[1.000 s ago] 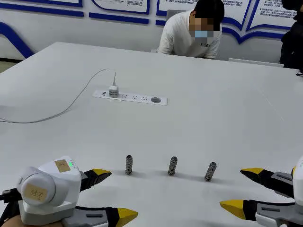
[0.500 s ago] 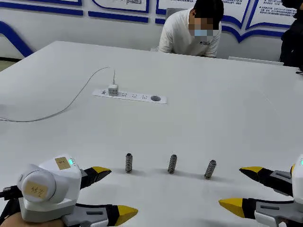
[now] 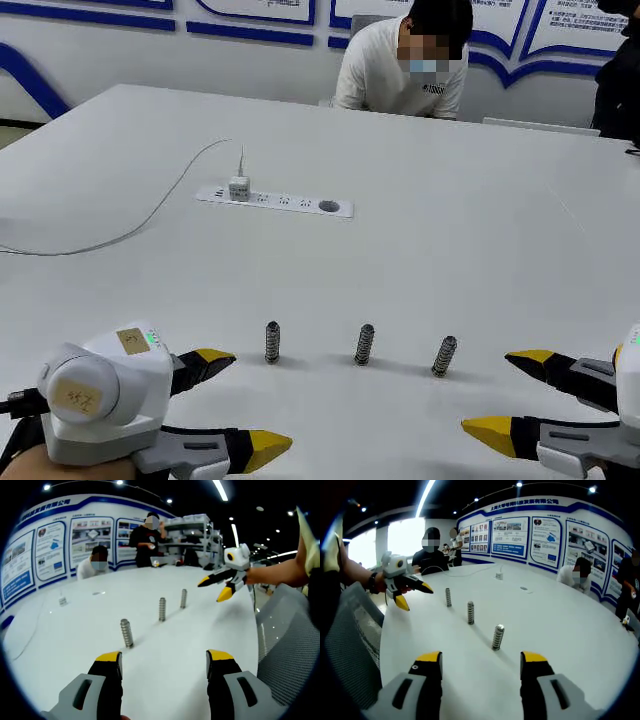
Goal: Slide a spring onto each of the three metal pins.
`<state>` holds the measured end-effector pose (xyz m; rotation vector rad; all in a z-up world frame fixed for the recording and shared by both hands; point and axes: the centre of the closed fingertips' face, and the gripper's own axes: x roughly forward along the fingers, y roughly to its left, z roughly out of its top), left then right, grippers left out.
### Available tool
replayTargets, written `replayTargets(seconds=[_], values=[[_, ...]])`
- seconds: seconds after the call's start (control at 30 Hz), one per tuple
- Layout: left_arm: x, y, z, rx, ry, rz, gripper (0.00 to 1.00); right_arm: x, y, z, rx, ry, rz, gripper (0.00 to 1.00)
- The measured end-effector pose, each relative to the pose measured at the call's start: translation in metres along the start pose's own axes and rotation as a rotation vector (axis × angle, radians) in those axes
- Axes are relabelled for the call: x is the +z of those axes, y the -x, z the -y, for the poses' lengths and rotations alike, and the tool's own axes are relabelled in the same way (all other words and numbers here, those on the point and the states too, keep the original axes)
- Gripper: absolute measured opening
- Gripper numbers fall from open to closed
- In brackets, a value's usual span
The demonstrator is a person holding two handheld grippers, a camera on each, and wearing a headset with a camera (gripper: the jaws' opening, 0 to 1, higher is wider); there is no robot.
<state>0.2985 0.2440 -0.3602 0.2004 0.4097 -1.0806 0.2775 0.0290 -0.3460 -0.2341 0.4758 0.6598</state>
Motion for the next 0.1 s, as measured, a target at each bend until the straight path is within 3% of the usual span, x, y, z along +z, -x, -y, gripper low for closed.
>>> replayTargets(seconds=[0.1], values=[[0.0001,-0.0006,0.0001,-0.001,-0.001,0.000,0.69,-0.0010,0.0003,0.0007,-0.001,-0.002,-0.002,0.64]])
